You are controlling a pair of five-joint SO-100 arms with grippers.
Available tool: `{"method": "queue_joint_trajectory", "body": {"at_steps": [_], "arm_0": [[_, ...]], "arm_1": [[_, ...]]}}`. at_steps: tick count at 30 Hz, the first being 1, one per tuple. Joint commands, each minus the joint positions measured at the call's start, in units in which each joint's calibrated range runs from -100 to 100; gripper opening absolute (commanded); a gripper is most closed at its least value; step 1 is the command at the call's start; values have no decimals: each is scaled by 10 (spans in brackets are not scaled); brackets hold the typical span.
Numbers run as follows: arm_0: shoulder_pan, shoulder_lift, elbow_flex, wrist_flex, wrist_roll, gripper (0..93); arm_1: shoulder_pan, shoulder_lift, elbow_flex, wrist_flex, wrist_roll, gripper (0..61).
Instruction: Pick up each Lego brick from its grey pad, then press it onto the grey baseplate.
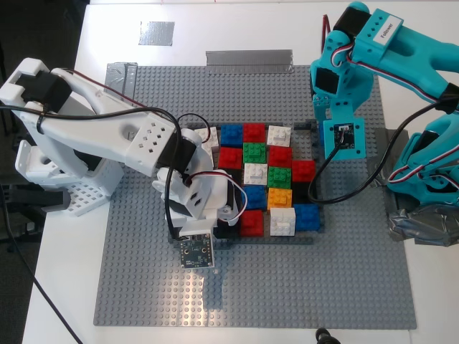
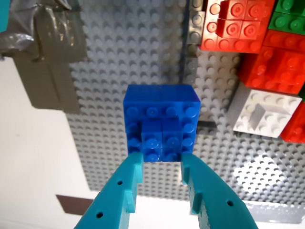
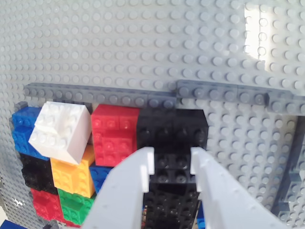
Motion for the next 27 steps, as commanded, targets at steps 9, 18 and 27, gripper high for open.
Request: {"method": "queue_joint_trajectory", "body": {"at_steps": [9, 18, 27], "arm_0": [[4, 21, -12, -36, -2, 0], [2, 37, -13, -56, -15, 0], [3, 47, -13, -61, -16, 0]], "arm_1": [[10, -20, 21, -5, -4, 2], [5, -20, 27, -44, -9, 2], [-33, -6, 42, -68, -20, 2]]}}
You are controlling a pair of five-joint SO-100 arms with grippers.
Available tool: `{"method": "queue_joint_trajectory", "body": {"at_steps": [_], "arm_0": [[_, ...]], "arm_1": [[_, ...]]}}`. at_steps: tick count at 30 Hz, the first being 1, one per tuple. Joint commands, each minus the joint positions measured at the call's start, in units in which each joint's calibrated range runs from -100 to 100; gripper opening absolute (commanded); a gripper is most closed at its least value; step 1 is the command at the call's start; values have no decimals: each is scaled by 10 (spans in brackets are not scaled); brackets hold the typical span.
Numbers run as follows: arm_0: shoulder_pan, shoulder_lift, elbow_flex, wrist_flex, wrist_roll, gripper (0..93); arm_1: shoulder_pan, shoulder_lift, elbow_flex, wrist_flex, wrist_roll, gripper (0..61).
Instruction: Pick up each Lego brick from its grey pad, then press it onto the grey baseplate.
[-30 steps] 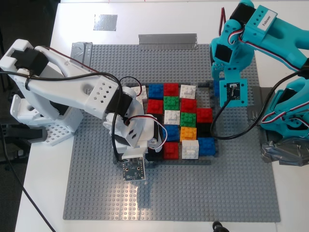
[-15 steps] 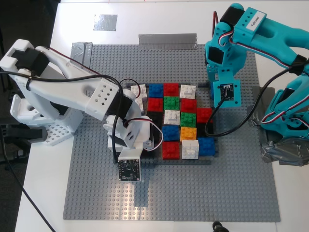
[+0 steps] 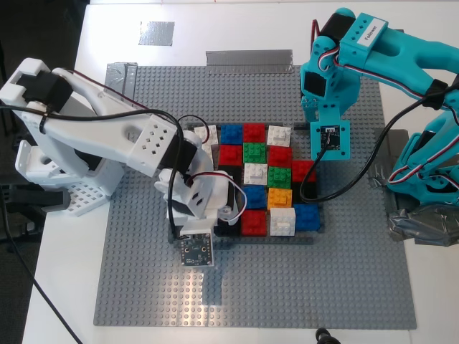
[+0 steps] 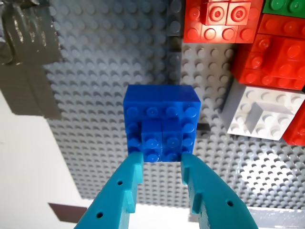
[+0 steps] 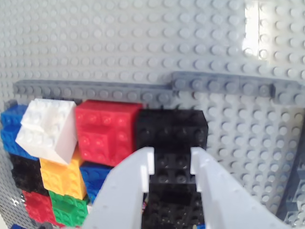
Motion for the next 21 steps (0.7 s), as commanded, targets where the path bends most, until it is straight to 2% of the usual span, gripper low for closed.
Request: {"method": "queue_joint_trajectory", "body": {"at_steps": [1, 6, 10, 14, 21], "arm_0": [[3, -1, -13, -9, -2, 0], [3, -2, -14, -28, -12, 0], [-1, -2, -14, -28, -12, 0], [-2, -1, -14, -28, -12, 0], [-3, 0, -14, -29, -13, 0]], "arm_1": [[-21, -6, -1, -14, -5, 2], [-36, 0, 1, -17, -7, 10], [-30, 1, 1, -21, -9, 204], [-22, 1, 1, -23, -6, 265], [-12, -13, -21, -5, -7, 274]]}}
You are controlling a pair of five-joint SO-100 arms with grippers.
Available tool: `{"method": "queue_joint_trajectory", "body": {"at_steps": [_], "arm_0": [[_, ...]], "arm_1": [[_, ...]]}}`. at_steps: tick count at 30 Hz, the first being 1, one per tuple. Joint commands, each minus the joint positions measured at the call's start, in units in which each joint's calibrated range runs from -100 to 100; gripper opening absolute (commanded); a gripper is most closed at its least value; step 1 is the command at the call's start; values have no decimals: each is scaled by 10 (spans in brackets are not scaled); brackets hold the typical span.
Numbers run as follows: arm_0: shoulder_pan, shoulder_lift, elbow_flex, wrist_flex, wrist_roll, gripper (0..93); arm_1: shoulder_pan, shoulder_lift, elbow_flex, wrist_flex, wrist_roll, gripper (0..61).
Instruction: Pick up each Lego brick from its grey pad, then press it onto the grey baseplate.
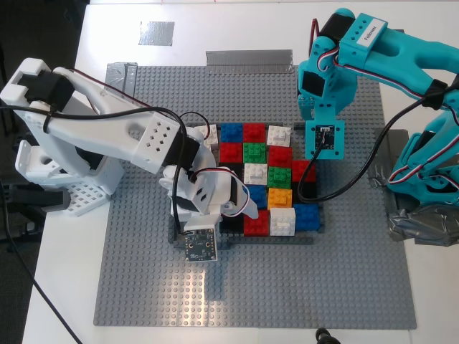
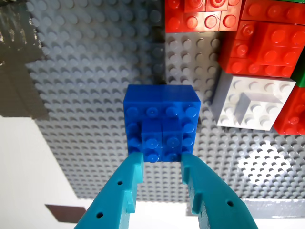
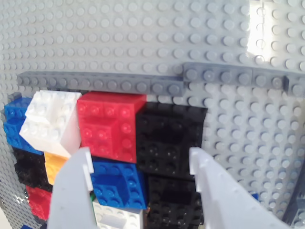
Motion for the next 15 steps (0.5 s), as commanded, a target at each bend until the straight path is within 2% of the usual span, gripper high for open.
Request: {"method": "queue_joint_trajectory", "body": {"at_steps": [1, 15], "arm_0": [[-3, -2, -14, -4, -2, 0], [-19, -1, -12, -23, -30, 0]], "arm_1": [[6, -20, -39, 24, -1, 283], [-39, -101, -178, 205, -31, 309]]}}
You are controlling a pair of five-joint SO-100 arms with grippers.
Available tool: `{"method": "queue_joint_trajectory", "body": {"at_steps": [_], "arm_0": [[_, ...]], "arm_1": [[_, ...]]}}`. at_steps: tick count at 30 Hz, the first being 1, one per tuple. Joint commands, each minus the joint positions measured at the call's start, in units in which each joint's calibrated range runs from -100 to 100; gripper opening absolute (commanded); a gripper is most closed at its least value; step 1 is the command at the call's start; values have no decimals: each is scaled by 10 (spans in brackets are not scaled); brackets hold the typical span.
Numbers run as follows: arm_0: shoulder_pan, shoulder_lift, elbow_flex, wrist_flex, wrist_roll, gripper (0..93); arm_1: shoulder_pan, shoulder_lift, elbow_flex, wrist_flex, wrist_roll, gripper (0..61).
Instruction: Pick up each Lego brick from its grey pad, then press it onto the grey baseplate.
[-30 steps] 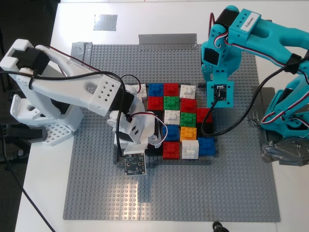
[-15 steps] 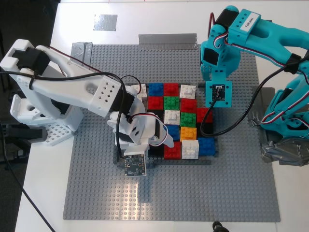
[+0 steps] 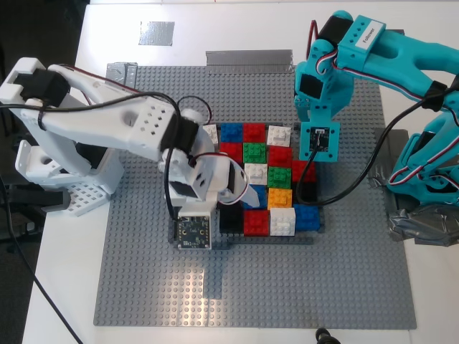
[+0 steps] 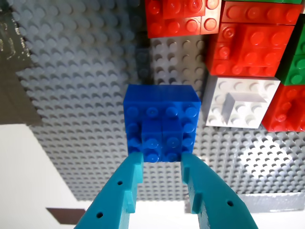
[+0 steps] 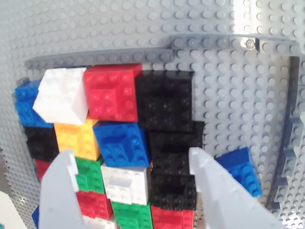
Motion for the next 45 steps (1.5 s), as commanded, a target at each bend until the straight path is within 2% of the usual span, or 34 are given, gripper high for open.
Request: {"method": "queue_joint_trajectory", "body": {"at_steps": [1, 3, 7, 10, 16, 22, 36, 45], "arm_0": [[-8, -1, -11, -10, -10, 0], [-16, 3, -10, -10, -12, 0], [-17, 24, -15, -14, -13, 0], [-17, 36, -22, -15, -13, 0], [-17, 45, -48, -15, -13, 0], [-17, 54, -72, -15, -13, 0], [-18, 55, -66, -28, -13, 0], [-18, 55, -65, -28, -13, 0]], "arm_1": [[-21, -68, -79, 63, -4, 307], [-34, -80, -93, 91, -5, 272], [-69, -100, -122, 152, -14, 62], [-105, -111, -129, 183, -16, 4], [-197, -141, -127, 230, -10, 2], [-327, -153, -103, 235, -4, 2], [-670, -166, -58, 173, -71, 2], [-751, -127, -81, 138, -78, 2]]}}
